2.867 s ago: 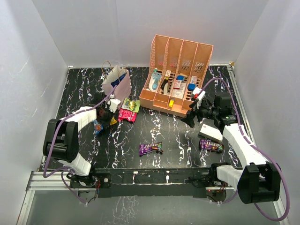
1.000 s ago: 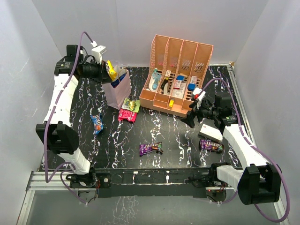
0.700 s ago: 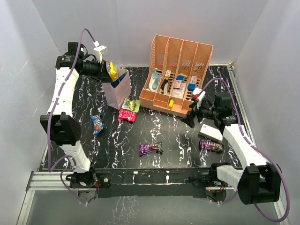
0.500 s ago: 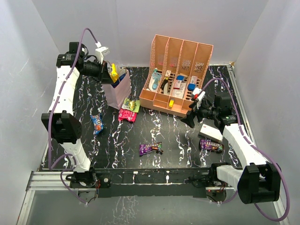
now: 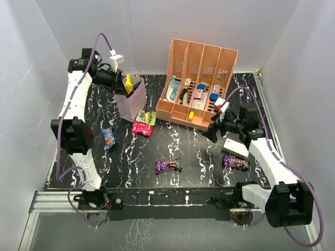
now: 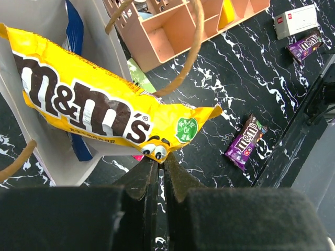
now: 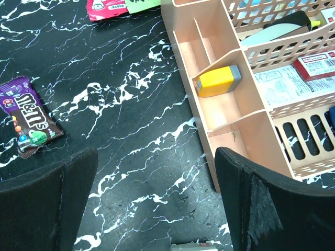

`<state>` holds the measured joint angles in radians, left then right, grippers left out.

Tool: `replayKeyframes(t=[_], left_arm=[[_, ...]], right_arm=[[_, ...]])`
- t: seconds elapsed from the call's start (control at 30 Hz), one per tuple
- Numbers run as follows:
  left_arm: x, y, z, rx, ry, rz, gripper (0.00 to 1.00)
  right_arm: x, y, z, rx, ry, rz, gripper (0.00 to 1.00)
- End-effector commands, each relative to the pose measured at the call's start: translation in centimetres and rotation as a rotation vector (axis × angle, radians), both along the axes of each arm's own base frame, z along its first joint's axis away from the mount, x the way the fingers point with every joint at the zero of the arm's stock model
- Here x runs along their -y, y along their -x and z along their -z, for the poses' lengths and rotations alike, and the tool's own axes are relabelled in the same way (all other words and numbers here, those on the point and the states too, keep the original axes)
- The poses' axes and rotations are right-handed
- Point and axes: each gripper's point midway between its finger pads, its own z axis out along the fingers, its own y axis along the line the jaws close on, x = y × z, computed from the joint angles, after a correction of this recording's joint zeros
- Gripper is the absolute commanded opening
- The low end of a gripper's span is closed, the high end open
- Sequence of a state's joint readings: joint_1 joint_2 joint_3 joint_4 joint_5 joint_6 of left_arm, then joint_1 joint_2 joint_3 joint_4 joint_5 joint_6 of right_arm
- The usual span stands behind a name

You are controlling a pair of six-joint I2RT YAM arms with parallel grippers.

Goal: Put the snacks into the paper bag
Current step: Place the snack in the paper bag.

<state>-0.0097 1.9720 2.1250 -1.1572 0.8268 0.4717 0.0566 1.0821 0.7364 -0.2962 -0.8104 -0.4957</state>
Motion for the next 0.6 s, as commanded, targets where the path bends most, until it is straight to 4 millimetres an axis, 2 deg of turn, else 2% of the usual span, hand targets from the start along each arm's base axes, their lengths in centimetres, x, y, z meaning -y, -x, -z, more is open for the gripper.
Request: replayKeyframes(t=[0.0,0.13,0.33,0.57], left_arm=[[0.4,0.0,-0.9,0.014,0.028,0.017,0.0],[0.4,-0.1,-0.1,-0.02,0.025,0.018,0.02],[0.2,-0.4,0.4,-0.053,0.009,-0.014,0.13],[-0.5,-0.7,-0.5,-0.013,-0.031,-0.046,0.28]], right_arm=[[0.1,-0.5,-1.0,0.041,0.0,-0.001,0.98],[0.1,-0.5,-0.9,0.038,0.0,-0.003,0.98],[0.0,-0.5,-0.8,0.035,-0.002,-0.006,0.98],[0.0,-0.5,-0.9,0.037,-0.003,-0.006,0.99]])
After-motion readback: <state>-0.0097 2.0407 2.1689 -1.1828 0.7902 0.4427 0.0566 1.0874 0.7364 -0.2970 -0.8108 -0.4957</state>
